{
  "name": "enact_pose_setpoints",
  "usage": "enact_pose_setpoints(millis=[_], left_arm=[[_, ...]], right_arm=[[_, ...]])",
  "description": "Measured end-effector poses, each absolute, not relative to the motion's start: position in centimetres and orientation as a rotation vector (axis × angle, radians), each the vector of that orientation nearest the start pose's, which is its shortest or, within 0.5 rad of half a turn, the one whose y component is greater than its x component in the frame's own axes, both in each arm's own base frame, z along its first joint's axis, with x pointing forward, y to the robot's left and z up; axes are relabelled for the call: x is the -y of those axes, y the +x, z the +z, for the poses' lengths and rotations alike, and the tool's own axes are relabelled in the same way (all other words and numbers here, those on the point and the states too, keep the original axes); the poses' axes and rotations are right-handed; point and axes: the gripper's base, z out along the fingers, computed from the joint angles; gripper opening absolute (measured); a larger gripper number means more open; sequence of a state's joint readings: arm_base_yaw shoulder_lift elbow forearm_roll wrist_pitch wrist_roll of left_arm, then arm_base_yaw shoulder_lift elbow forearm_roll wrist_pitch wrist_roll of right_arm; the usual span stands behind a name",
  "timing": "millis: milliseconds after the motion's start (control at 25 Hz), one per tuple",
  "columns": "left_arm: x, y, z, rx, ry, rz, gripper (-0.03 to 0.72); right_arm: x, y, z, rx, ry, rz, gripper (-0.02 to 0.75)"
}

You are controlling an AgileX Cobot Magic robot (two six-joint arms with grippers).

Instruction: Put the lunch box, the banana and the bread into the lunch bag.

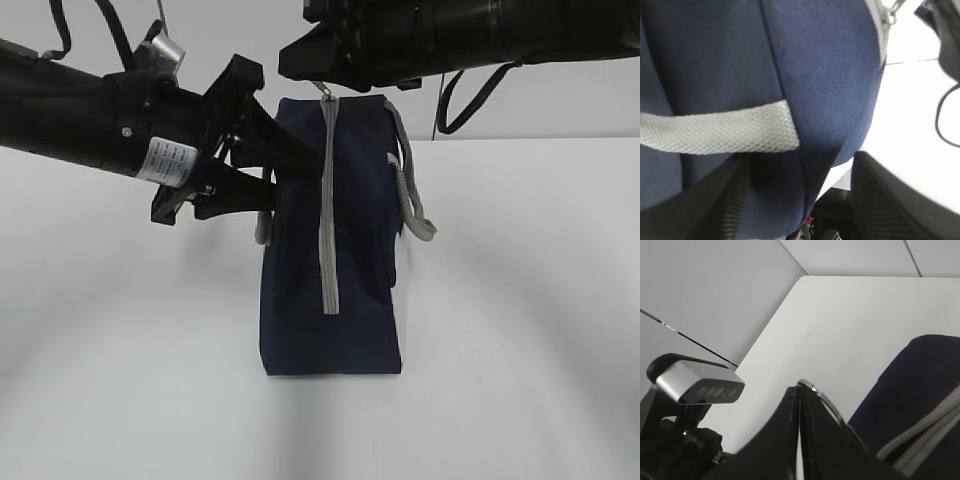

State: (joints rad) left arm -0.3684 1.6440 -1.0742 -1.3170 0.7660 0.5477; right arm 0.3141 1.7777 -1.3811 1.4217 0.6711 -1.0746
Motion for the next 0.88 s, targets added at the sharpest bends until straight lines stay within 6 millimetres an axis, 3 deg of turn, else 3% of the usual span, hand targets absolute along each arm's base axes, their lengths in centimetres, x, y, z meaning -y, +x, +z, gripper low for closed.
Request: enact_pose_setpoints(millis=[80, 200, 280, 880], left_arm=[[18.1, 29.8, 26.2, -2.440, 0.050, -1.346, 0.333], [18.1, 29.9, 26.4, -2.422, 0.100, -1.328, 0.102], [18.1, 29.9, 26.3, -2.419, 0.132, -1.315, 0.025], [17.9, 29.5, 26.0, -2.460, 0.267, -1.247, 0.005]], right_arm=[[-17.9, 36.9, 30.6, -2.011, -0.445, 1.055, -0.016], [-17.9, 36.9, 30.6, -2.017, -0.431, 1.064, -0.016], [-17.9, 37.0, 30.6, -2.022, -0.414, 1.067, -0.016], [-17.0, 38.7, 29.7, -2.046, -0.179, 0.960, -0.016]])
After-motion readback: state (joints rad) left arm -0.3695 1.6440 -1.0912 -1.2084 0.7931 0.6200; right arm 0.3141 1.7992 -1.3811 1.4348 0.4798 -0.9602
